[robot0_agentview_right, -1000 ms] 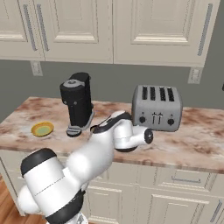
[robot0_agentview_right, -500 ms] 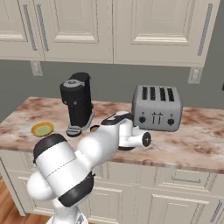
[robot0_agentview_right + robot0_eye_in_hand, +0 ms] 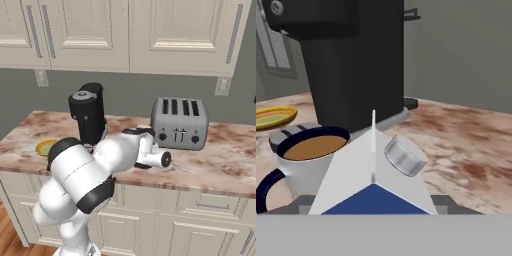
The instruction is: Take a sugar cube from the saucer and place it inside the coffee. Then, grab milk from the fridge and place it next to the coffee on the counter to sweeten the coffee.
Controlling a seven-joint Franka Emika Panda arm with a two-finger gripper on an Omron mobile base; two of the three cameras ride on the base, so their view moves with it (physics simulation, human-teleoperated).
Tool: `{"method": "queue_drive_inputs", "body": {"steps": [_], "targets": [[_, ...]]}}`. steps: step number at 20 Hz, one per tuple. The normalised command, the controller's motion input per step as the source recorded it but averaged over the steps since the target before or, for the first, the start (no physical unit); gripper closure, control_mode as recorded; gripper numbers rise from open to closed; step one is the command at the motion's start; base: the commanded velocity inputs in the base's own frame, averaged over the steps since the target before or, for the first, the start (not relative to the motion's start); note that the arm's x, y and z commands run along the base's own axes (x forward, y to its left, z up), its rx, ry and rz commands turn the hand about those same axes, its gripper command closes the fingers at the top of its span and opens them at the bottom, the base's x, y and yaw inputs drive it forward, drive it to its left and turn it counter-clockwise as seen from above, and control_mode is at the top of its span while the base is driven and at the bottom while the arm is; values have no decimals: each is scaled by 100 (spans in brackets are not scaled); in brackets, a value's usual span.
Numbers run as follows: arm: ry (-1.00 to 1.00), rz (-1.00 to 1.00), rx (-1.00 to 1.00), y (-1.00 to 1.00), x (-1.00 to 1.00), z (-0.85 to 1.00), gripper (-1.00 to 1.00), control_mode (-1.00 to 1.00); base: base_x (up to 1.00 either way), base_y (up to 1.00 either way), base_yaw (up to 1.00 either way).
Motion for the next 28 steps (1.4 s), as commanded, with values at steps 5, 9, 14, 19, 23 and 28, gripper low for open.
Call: {"method": "queue_drive_inputs", "body": {"steps": [5,9,14,19,23,28], "targets": [[-1,0,0,0,42,-6,-100,-100,0,0,0],[0,2,0,-4,10,-1,-100,-100,0,0,0],[0,0,1,-5,-7,0,-100,-100,0,0,0],[-5,0,1,-15,-41,13,-100,-100,0,0,0],[-22,0,0,-8,-51,39,-100,-100,0,0,0],[-34,0,0,-4,-42,50,-100,-100,0,0,0]]}}
